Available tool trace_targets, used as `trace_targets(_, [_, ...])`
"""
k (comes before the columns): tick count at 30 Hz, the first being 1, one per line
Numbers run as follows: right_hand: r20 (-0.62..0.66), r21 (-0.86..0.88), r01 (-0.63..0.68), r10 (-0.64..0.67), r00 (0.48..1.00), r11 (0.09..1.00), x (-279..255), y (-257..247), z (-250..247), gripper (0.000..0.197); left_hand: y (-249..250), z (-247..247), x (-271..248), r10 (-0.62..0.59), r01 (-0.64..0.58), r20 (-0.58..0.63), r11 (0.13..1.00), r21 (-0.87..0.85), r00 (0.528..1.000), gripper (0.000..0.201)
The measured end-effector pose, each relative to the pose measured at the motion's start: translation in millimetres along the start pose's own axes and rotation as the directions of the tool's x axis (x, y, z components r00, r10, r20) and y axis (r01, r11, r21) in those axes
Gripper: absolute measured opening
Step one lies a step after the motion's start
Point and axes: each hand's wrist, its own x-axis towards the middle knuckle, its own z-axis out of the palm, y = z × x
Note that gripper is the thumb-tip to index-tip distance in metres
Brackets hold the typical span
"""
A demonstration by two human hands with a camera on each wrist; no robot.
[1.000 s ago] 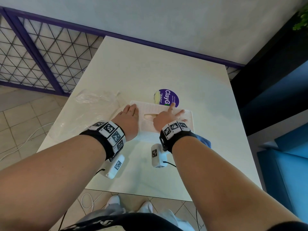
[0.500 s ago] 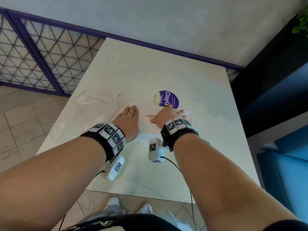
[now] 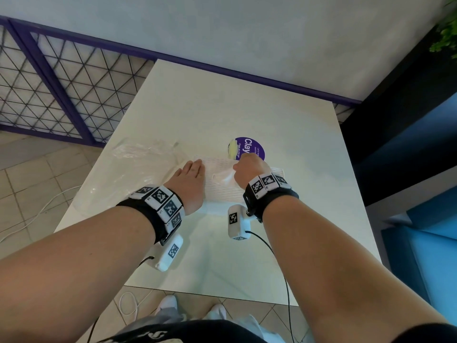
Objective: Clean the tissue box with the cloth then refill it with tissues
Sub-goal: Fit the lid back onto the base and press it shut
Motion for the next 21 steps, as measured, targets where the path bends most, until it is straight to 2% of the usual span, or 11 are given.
trace_targets(4, [0.068, 0.164, -0.088, 0.078, 0.995, 0.983, -4.9, -8.3, -12.8, 0.035, -2.2, 2.4, 2.9, 0.004, -0.004, -0.008, 1.0, -0.017, 1.0, 0.076])
trace_targets(7, [0.124, 0.112, -0.036, 0.022, 0.992, 0.993, -2.3, -5.1, -21.7, 0.035, -3.0, 4.5, 4.9, 0.002, -0.002, -0.014, 1.0, -0.02, 1.0, 0.076])
trace_targets(10, [0.094, 0.25, -0.051, 0.028, 0.995, 0.967, 2.1, 4.3, -22.2, 0.032, -2.4, 5.8, 6.1, -0.006, 0.005, -0.022, 0.999, -0.046, 1.0, 0.077])
trace_targets(11, [0.074, 0.217, -0.031, 0.015, 0.997, 0.976, 2.0, 5.2, -20.3, 0.033, -2.6, 6.2, 6.6, -0.004, 0.003, -0.023, 0.999, -0.054, 1.0, 0.077])
trace_targets(12, [0.074, 0.255, -0.031, 0.012, 0.997, 0.967, 0.1, 4.9, -21.6, 0.033, -3.2, 6.4, 6.8, 0.0, -0.001, -0.026, 0.998, -0.062, 1.0, 0.078])
trace_targets(14, [0.056, 0.276, 0.001, -0.017, 0.998, 0.961, -3.1, 8.0, -26.3, 0.024, -5.8, 6.4, 5.8, 0.013, -0.016, -0.05, 0.997, -0.071, 0.999, 0.075])
trace_targets(17, [-0.02, 0.33, 0.048, -0.044, 0.999, 0.943, -14.8, 21.7, -41.6, 0.017, -10.8, 4.3, -2.4, 0.036, -0.048, -0.177, 0.996, -0.068, 0.984, 0.06])
trace_targets(19, [-0.009, 0.262, 0.047, -0.046, 0.999, 0.964, -28.0, 36.8, -48.3, 0.027, -12.6, 3.7, -12.1, 0.048, -0.061, -0.276, 0.997, -0.039, 0.96, 0.062])
trace_targets(21, [0.093, 0.106, 0.029, -0.039, 0.995, 0.994, -43.8, 51.4, -43.4, 0.05, -13.3, 9.2, -21.3, 0.08, -0.065, -0.331, 0.996, 0.055, 0.94, 0.06])
